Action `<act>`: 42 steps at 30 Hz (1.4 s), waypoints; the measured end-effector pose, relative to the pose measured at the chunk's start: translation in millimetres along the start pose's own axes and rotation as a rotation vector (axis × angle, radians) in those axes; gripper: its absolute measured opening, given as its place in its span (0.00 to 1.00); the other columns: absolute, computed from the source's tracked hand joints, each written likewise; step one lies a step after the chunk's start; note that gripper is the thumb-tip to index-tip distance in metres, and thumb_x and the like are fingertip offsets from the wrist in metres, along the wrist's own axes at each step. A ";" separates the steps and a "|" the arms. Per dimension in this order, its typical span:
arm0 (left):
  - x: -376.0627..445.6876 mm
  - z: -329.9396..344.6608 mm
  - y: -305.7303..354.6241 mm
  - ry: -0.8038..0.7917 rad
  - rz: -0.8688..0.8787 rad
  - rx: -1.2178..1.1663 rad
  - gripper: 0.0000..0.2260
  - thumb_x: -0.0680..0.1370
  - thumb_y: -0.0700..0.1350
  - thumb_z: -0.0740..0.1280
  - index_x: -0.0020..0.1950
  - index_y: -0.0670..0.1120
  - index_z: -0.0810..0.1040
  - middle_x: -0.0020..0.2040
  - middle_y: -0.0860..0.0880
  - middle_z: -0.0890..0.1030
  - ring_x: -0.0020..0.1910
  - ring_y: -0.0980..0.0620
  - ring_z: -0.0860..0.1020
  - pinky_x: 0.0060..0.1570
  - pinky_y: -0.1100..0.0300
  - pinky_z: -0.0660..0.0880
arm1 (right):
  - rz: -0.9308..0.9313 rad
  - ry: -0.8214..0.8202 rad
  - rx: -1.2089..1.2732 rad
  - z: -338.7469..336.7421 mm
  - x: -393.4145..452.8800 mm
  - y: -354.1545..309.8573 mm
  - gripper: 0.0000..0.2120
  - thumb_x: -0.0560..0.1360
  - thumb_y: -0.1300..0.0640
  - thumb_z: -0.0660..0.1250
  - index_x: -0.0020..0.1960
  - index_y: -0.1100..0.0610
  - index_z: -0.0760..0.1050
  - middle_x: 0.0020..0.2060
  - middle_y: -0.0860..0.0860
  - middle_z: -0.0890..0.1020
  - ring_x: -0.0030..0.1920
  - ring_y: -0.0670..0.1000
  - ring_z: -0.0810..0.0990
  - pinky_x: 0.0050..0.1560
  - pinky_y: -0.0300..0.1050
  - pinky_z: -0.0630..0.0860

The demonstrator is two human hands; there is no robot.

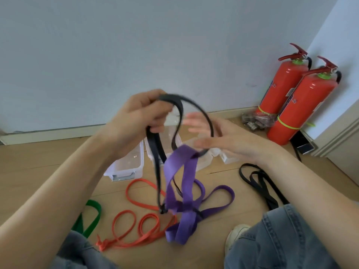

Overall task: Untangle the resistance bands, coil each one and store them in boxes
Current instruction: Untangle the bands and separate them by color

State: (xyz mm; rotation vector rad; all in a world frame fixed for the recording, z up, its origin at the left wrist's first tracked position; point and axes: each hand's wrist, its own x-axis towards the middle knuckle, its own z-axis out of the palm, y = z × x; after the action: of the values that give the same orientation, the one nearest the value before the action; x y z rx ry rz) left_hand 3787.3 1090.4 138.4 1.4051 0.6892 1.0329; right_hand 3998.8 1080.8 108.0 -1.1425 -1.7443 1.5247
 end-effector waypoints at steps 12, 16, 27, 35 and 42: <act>-26.8 -14.0 -126.3 -0.440 -0.444 1.013 0.07 0.80 0.43 0.59 0.42 0.46 0.70 0.42 0.42 0.81 0.44 0.46 0.78 0.46 0.61 0.72 | -0.176 0.311 0.357 -11.0 1.8 -3.0 0.10 0.74 0.60 0.67 0.34 0.54 0.72 0.23 0.44 0.64 0.25 0.45 0.64 0.35 0.38 0.71; -1.3 -19.2 -64.3 0.073 -0.280 0.567 0.09 0.81 0.43 0.58 0.40 0.47 0.69 0.23 0.56 0.69 0.24 0.52 0.68 0.25 0.63 0.68 | 0.292 0.173 -0.535 -26.0 -3.8 15.3 0.09 0.73 0.53 0.69 0.46 0.57 0.73 0.36 0.48 0.78 0.40 0.51 0.80 0.48 0.47 0.77; -0.9 -11.0 -52.0 -0.238 -0.063 0.905 0.06 0.76 0.46 0.67 0.39 0.49 0.75 0.32 0.54 0.75 0.31 0.62 0.73 0.34 0.71 0.66 | -0.064 0.018 0.140 3.1 -3.4 2.8 0.08 0.71 0.49 0.67 0.35 0.50 0.79 0.25 0.45 0.69 0.28 0.46 0.71 0.40 0.38 0.76; -19.0 -14.0 -94.1 -0.357 -0.387 1.053 0.13 0.80 0.45 0.60 0.35 0.50 0.65 0.33 0.53 0.76 0.31 0.56 0.75 0.35 0.69 0.70 | 0.163 0.249 -0.390 -19.5 -1.4 13.9 0.10 0.74 0.49 0.66 0.51 0.54 0.76 0.42 0.45 0.81 0.43 0.44 0.81 0.51 0.41 0.75; -6.7 1.7 -21.8 -0.308 -0.077 0.742 0.03 0.73 0.46 0.69 0.46 0.50 0.78 0.28 0.57 0.77 0.23 0.61 0.73 0.26 0.72 0.69 | 0.033 -0.187 -0.330 17.5 -1.7 14.5 0.22 0.69 0.51 0.73 0.61 0.45 0.73 0.58 0.42 0.78 0.61 0.42 0.75 0.60 0.38 0.71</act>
State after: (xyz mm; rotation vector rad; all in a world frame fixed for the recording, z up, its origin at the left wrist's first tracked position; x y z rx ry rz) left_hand 3789.7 1086.4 116.0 2.0986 0.9331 0.4810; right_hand 3988.4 1070.5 90.6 -1.2207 -2.1750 1.4367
